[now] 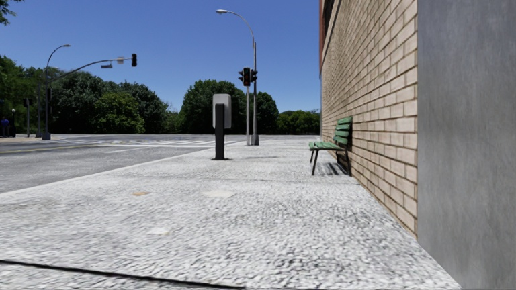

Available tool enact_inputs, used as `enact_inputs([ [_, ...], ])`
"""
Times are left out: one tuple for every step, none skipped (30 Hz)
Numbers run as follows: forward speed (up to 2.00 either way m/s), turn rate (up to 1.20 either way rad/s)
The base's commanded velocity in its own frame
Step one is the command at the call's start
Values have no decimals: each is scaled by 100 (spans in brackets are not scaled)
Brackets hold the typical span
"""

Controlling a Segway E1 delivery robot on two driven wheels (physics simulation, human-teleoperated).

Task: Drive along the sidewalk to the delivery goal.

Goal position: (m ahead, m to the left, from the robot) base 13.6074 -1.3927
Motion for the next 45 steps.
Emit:
enact_inputs([
  [200, 0],
  [200, 0],
  [200, 0],
  [200, 0],
  [200, 0],
  [200, 0],
  [200, 0],
  [200, 0],
  [200, 0],
  [200, 0],
  [200, 0],
  [200, 0],
  [200, 0],
  [200, 0],
  [200, 0],
  [200, 0],
  [200, 0],
  [200, 0],
  [200, 0],
  [200, 0],
  [200, 0],
  [200, 0],
  [200, 0],
  [200, 0],
  [200, 0],
  [200, 0],
  [200, 0],
  [200, 0],
  [200, 0],
  [200, 0],
  [200, 0],
  [200, -7],
  [200, -11],
  [200, -11],
  [200, -15],
  [200, -23],
  [200, -23],
  [200, -33],
  [200, -40],
  [200, -41],
  [200, -41],
  [200, -42],
  [200, -43],
  [200, -44],
  [200, -44],
])
